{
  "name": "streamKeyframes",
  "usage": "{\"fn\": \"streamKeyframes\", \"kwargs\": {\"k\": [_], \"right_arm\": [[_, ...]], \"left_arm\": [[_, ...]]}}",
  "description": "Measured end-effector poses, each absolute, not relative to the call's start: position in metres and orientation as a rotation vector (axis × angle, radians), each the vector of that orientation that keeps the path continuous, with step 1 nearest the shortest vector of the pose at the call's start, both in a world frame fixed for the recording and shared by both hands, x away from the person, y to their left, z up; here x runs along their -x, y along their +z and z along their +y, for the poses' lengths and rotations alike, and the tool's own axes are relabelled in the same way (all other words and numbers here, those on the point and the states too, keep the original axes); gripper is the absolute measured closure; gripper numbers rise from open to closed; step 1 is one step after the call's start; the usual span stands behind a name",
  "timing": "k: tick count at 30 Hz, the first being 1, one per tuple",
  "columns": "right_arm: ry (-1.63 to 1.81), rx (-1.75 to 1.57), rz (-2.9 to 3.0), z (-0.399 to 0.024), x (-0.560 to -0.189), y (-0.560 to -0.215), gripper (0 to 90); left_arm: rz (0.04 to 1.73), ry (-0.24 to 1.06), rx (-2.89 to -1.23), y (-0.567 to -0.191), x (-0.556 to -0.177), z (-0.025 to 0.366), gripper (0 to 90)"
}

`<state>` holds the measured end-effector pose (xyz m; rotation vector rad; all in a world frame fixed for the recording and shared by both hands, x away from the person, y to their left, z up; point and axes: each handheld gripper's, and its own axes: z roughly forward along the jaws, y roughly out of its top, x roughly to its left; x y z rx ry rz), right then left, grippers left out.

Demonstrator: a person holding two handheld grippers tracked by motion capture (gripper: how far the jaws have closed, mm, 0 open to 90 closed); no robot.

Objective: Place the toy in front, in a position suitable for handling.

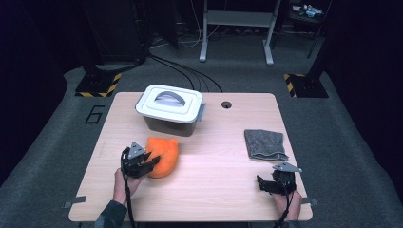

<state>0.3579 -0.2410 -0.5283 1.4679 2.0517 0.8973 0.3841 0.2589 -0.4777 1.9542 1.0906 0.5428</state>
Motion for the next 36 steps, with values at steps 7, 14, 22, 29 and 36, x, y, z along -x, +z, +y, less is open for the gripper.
{"fn": "streamKeyframes", "kwargs": {"k": [7, 14, 22, 29, 36], "right_arm": [[0.897, -1.468, 2.051, -0.241, -0.358, -0.528, 10.8], [0.897, -1.469, 2.05, -0.241, -0.358, -0.528, 10.8], [0.897, -1.469, 2.051, -0.241, -0.358, -0.528, 10.8], [0.892, -1.464, 2.055, -0.242, -0.358, -0.528, 10.8], [0.892, -1.464, 2.055, -0.241, -0.358, -0.528, 10.8]], "left_arm": [[1.088, 0.584, -1.898, -0.475, -0.378, 0.256, 70.8], [1.109, 0.562, -1.868, -0.468, -0.374, 0.255, 70.9], [1.104, 0.532, -1.846, -0.464, -0.365, 0.246, 70.7], [1.097, 0.526, -1.832, -0.455, -0.354, 0.237, 70.3], [1.099, 0.477, -1.851, -0.453, -0.35, 0.225, 69.6]]}}
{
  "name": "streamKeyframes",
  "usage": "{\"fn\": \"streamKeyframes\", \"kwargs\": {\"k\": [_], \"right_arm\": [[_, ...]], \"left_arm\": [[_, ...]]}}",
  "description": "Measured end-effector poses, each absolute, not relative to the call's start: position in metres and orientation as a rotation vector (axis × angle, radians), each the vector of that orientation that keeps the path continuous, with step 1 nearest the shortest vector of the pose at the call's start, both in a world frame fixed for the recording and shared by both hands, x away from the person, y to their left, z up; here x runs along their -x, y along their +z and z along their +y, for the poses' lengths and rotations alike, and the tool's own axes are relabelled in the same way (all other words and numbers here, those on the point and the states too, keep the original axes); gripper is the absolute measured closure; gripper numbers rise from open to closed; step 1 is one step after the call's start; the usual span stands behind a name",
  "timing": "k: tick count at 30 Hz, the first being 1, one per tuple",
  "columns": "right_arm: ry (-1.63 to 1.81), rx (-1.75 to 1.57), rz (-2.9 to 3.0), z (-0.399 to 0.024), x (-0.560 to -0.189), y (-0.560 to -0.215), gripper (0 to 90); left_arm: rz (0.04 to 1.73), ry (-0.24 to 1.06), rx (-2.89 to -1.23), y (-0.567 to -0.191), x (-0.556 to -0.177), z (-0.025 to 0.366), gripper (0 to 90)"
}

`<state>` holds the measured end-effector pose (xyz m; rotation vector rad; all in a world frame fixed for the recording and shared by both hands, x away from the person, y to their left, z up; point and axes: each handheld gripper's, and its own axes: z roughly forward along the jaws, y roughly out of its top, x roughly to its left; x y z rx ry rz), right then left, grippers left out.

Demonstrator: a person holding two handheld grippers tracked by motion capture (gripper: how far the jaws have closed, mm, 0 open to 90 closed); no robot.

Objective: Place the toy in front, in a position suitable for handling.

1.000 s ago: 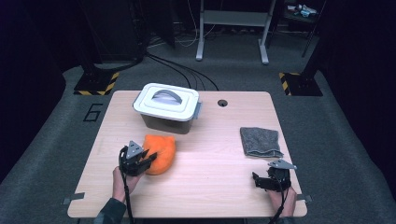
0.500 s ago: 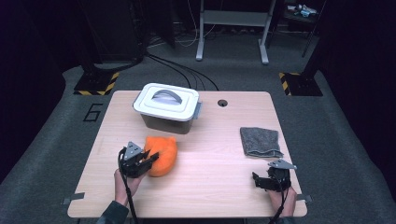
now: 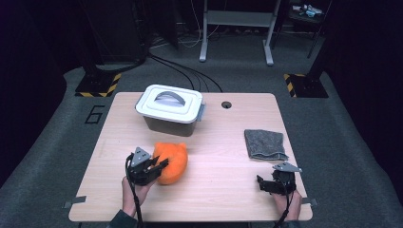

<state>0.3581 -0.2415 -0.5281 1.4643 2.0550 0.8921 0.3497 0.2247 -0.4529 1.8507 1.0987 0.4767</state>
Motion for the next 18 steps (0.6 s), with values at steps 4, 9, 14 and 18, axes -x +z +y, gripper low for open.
{"fn": "streamKeyframes", "kwargs": {"k": [4, 9, 14, 18], "right_arm": [[0.892, -1.464, 2.056, -0.242, -0.358, -0.528, 10.8], [0.892, -1.465, 2.056, -0.241, -0.358, -0.528, 10.8], [0.892, -1.464, 2.055, -0.241, -0.358, -0.528, 10.9], [0.892, -1.464, 2.055, -0.241, -0.358, -0.528, 10.9]], "left_arm": [[1.095, 0.465, -1.837, -0.453, -0.347, 0.215, 69.2], [1.085, 0.435, -1.871, -0.46, -0.344, 0.205, 68.0], [1.083, 0.429, -1.876, -0.465, -0.343, 0.203, 60.7], [1.047, 0.44, -1.906, -0.462, -0.343, 0.205, 49.9]]}}
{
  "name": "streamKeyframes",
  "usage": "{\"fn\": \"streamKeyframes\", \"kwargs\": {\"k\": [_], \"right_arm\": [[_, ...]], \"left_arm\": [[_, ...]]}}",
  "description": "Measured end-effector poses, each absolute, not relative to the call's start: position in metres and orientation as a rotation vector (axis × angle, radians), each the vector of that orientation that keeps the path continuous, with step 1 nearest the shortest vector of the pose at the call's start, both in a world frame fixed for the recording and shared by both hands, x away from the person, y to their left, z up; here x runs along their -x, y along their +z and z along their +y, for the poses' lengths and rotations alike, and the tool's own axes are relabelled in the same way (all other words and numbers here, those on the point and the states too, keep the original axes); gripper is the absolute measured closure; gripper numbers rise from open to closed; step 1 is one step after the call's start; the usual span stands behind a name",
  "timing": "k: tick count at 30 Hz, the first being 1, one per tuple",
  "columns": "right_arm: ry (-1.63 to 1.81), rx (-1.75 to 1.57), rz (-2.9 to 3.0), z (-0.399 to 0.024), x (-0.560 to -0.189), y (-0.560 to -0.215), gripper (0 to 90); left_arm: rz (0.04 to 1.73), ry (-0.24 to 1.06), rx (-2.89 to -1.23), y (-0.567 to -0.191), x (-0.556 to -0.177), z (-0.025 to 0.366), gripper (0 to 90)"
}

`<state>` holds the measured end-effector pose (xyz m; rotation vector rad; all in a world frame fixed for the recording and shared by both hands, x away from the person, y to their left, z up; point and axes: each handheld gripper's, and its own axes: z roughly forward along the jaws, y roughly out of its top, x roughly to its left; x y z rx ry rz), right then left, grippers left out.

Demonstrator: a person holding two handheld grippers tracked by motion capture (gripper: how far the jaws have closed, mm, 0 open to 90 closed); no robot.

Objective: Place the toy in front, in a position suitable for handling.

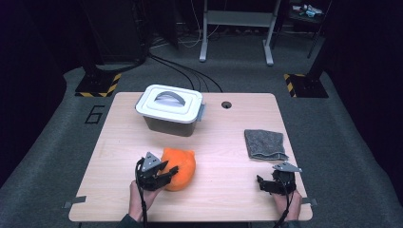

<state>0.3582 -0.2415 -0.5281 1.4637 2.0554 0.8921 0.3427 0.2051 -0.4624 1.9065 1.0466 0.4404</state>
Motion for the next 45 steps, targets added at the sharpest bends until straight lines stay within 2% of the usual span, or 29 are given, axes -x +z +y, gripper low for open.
{"fn": "streamKeyframes", "kwargs": {"k": [2, 8, 11, 17, 26, 27, 35, 38, 40, 45], "right_arm": [[0.892, -1.464, 2.056, -0.242, -0.358, -0.528, 10.9], [0.892, -1.464, 2.055, -0.242, -0.358, -0.528, 10.9], [0.892, -1.464, 2.056, -0.242, -0.358, -0.528, 10.9], [0.892, -1.464, 2.056, -0.242, -0.358, -0.528, 10.9], [0.893, -1.459, 2.058, -0.242, -0.359, -0.528, 11.0], [0.893, -1.461, 2.057, -0.242, -0.359, -0.528, 11.0], [0.893, -1.456, 2.06, -0.242, -0.359, -0.528, 11.1], [0.893, -1.456, 2.06, -0.242, -0.359, -0.528, 11.1], [0.893, -1.457, 2.059, -0.242, -0.358, -0.528, 11.2], [0.894, -1.457, 2.059, -0.242, -0.358, -0.528, 11.2]], "left_arm": [[1.014, 0.435, -1.919, -0.457, -0.343, 0.212, 42.5], [0.967, 0.461, -1.939, -0.44, -0.347, 0.227, 32.5], [0.947, 0.459, -1.927, -0.43, -0.362, 0.241, 28.0], [0.962, 0.43, -1.983, -0.431, -0.393, 0.254, 23.7], [0.945, 0.345, -2.094, -0.448, -0.425, 0.25, 20.8], [0.934, 0.284, -2.088, -0.452, -0.429, 0.248, 20.7], [0.904, 0.141, -2.112, -0.468, -0.435, 0.241, 21.0], [0.898, 0.095, -2.099, -0.472, -0.434, 0.24, 25.2], [0.893, 0.066, -2.083, -0.475, -0.433, 0.238, 33.5], [0.883, 0.06, -2.065, -0.478, -0.431, 0.238, 44.5]]}}
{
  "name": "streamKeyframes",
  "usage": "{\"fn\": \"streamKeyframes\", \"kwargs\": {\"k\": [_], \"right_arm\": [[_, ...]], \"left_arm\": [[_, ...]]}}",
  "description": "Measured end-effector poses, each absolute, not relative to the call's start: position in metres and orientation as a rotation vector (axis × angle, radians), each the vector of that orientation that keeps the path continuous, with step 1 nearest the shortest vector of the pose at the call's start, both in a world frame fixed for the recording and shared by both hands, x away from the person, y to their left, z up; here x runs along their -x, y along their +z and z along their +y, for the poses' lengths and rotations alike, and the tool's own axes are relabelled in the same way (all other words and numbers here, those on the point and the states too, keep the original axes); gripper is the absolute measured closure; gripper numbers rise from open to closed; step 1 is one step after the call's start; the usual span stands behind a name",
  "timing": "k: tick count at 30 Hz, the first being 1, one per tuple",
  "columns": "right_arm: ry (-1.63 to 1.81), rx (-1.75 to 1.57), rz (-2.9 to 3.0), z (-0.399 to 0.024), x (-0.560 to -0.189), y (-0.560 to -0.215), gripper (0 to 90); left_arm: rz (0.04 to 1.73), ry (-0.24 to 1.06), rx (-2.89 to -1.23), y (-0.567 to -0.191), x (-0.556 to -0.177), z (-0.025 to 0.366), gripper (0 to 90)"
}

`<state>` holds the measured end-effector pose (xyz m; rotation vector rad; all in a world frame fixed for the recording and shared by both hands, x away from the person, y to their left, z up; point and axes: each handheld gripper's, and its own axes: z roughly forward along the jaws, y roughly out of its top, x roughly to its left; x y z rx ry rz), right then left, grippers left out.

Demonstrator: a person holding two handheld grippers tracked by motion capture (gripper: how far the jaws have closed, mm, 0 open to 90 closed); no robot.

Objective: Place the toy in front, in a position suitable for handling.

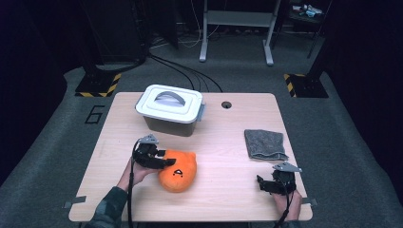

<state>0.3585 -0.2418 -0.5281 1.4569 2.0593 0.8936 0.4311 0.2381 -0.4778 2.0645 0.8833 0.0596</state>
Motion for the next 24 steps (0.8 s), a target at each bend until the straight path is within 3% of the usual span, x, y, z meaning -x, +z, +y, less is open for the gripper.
{"fn": "streamKeyframes", "kwargs": {"k": [5, 8, 24], "right_arm": [[0.894, -1.451, 2.061, -0.242, -0.359, -0.528, 11.3], [0.894, -1.456, 2.06, -0.242, -0.359, -0.528, 11.3], [0.896, -1.456, 2.061, -0.242, -0.358, -0.528, 11.5]], "left_arm": [[0.932, -0.02, -1.98, -0.483, -0.431, 0.243, 60.6], [0.938, -0.003, -1.975, -0.482, -0.43, 0.243, 65.2], [0.985, 0.106, -1.807, -0.463, -0.408, 0.243, 70.1]]}}
